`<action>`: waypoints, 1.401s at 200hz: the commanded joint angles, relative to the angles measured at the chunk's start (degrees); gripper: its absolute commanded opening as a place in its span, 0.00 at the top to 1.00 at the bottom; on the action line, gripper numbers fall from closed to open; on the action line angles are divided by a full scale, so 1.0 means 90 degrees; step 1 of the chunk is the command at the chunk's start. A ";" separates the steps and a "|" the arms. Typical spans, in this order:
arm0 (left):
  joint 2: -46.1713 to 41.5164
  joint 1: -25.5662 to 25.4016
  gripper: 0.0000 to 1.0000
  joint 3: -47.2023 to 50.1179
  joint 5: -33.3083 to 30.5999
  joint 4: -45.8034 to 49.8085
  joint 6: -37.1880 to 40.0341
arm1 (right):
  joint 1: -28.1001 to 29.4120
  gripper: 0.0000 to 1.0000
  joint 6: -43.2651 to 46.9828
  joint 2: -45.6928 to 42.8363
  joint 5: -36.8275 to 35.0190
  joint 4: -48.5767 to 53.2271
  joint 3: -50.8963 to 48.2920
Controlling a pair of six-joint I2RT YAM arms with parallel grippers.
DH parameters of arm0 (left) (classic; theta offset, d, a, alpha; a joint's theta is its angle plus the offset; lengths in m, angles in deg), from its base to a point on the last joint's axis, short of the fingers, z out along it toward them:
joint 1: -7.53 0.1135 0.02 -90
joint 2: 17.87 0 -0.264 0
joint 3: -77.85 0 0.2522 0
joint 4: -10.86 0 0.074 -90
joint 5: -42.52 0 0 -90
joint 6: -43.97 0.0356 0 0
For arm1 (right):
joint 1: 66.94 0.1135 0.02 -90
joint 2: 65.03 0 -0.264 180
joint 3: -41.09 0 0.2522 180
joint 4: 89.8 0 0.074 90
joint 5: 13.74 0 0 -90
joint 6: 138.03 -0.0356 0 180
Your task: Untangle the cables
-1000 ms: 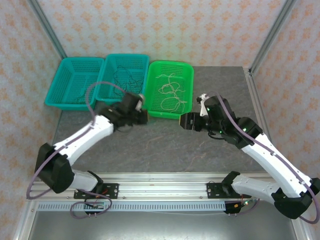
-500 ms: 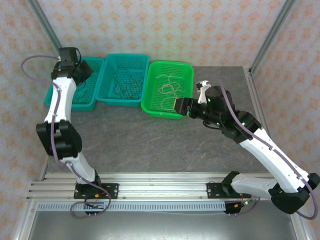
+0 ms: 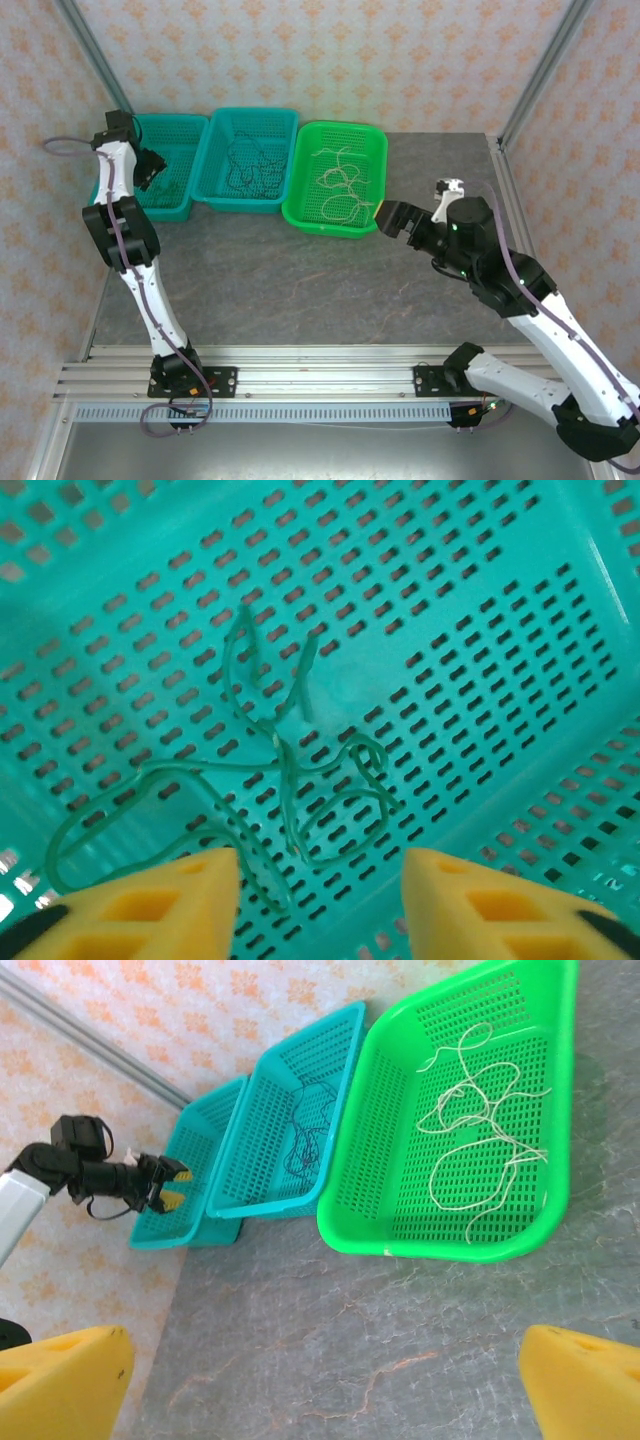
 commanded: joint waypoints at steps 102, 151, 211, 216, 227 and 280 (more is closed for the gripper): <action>-0.6605 -0.1608 0.39 0.5310 0.0609 -0.2839 -0.0589 | -0.0328 0.01 0.0525 0.0258 -0.1536 -0.0138 -0.0868; -0.8862 -0.4528 0.40 0.7710 -0.2164 -0.3139 -0.0107 | -0.0384 0.01 0.1759 0.0504 -0.3393 -0.1409 -0.1918; -1.0358 -0.5824 0.22 1.0120 -0.4973 -0.4253 0.1370 | -0.1799 0.01 0.3100 0.1230 -0.4872 -0.4407 -0.4049; -1.0404 -0.5817 0.19 1.0239 -0.5254 -0.4363 0.1596 | -0.1918 0.01 0.3217 0.1309 -0.4832 -0.4910 -0.4275; -1.0423 -0.5812 0.11 1.0500 -0.5905 -0.4645 0.1997 | -0.2273 0.01 0.3317 0.1559 -0.4534 -0.5587 -0.4592; -1.0513 -0.4330 0.00 1.2204 -0.5082 -0.6952 0.2747 | -0.2911 0.01 0.4064 0.3352 -0.3386 -0.8413 -0.4880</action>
